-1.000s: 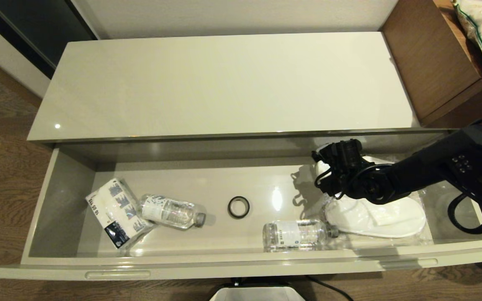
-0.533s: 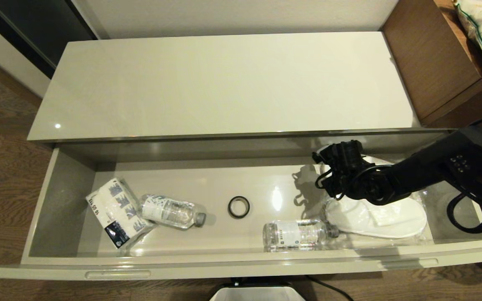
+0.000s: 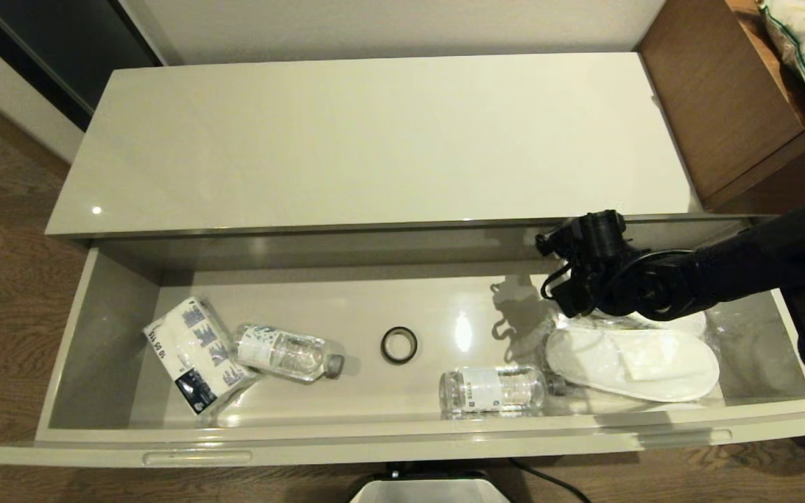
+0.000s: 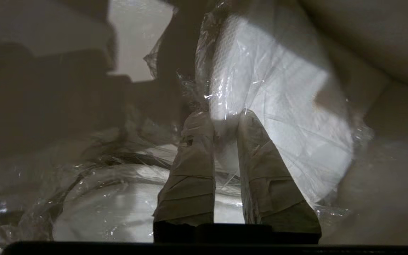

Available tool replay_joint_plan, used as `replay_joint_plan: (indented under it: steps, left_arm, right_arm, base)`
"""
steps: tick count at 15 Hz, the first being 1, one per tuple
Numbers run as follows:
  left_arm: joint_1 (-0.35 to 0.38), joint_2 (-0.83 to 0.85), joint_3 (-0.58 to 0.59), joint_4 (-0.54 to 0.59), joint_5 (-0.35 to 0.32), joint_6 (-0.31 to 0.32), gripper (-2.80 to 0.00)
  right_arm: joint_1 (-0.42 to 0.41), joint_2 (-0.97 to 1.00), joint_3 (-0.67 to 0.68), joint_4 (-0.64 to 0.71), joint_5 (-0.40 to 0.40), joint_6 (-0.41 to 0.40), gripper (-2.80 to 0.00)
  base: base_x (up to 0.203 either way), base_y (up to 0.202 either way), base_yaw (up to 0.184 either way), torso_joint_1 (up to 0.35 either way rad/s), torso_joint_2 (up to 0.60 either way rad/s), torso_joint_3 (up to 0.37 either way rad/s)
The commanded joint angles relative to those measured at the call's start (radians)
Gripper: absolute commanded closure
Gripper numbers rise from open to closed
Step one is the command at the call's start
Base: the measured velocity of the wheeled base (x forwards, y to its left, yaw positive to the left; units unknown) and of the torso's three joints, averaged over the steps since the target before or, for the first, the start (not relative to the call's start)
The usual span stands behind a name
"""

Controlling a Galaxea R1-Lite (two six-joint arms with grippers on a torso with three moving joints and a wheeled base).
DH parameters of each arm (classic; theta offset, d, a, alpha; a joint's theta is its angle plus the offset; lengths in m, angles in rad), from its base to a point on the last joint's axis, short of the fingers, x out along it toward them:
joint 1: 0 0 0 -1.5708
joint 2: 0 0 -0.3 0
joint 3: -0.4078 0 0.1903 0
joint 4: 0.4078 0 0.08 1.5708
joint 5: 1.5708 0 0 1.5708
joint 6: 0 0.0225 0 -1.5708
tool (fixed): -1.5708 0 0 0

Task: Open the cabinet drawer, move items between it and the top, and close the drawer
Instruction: Take out the disposable slippers from the drawer

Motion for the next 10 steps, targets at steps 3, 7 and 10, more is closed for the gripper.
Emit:
replay_joint_plan:
  steps: [3,7,10]
  left_arm:
    - [0.001,0.000,0.000,0.001,0.000,0.000,0.00]
    - [0.001,0.000,0.000,0.001,0.000,0.000,0.00]
    - [0.001,0.000,0.000,0.001,0.000,0.000,0.00]
  right_arm:
    - [0.001,-0.087,-0.026,0.111,-0.011,0.042,0.00]
    - [0.048,-0.196,-0.099,0.381,0.016,0.125,0.00]
    - [0.089,-0.229,-0.186,0.549,0.038,0.220,0.00]
  base:
    - [0.000,0.000,0.000,0.000,0.00,0.000]
    - [0.000,0.000,0.000,0.000,0.00,0.000]
    - [0.000,0.000,0.000,0.000,0.00,0.000]
